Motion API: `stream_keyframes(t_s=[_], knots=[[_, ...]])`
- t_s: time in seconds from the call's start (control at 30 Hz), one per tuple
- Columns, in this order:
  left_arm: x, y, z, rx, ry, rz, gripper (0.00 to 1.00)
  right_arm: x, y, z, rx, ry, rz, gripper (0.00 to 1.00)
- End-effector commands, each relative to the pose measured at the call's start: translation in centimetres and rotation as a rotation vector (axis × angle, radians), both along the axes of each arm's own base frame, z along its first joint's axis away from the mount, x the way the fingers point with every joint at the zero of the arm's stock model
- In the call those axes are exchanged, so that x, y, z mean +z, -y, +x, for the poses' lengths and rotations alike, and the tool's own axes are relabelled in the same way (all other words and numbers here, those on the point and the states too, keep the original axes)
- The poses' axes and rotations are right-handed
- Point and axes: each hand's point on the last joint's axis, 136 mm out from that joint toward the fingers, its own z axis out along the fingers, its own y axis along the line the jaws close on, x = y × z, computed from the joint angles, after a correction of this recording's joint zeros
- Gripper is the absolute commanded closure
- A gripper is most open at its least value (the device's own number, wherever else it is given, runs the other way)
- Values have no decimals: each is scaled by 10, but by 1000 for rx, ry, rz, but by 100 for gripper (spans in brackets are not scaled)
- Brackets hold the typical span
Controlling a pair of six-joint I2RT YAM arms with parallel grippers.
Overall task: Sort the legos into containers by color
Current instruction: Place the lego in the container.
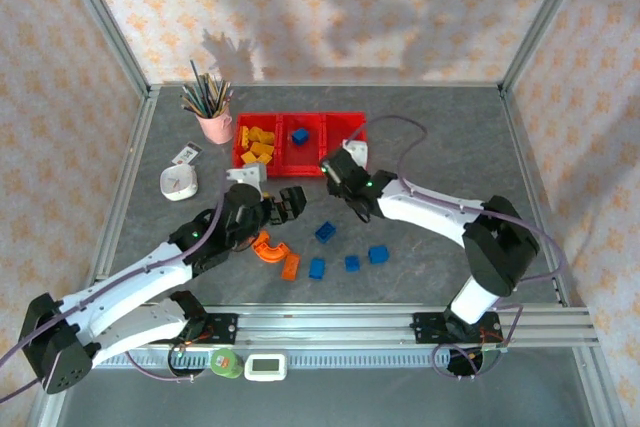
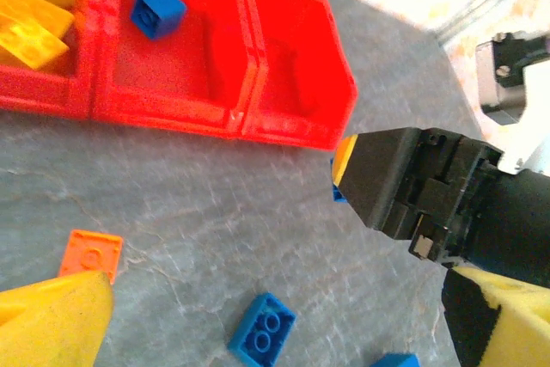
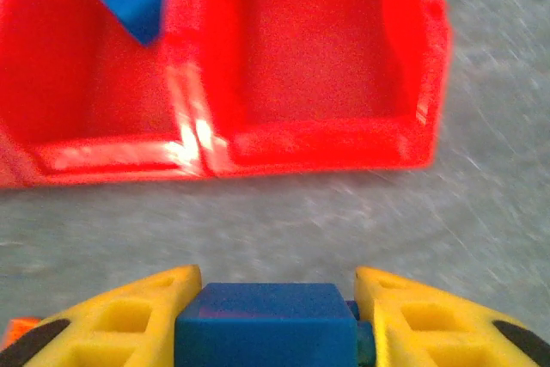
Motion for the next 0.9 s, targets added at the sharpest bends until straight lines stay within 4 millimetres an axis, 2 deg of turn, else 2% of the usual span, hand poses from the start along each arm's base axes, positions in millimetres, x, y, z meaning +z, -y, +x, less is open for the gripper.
stream_keyframes(t_s=[0.0,0.23,0.33,0.43,0.5,0.57,0.63,0.7,0.87], knots=[[9,-31,6,90,-1,58,1,9,-26,20,65,35,-32,63],[3,-62,18,169,-37,96,1,16,-83,74,129,97,-60,63],[-2,-71,21,195,-51,111,1,10,-92,97,120,111,-64,63],[-5,-76,23,211,-63,113,1,-1,-93,119,90,96,-71,62],[-7,-77,23,214,-69,114,1,-6,-94,130,88,91,-68,57],[-8,-78,23,218,-72,113,1,-6,-99,134,111,90,-59,54],[-8,-78,23,217,-72,112,1,4,-103,135,129,103,-46,43],[-7,-78,23,216,-72,107,1,19,-102,132,136,119,-30,38],[-5,-73,21,193,-72,89,1,47,-100,104,214,143,7,31]])
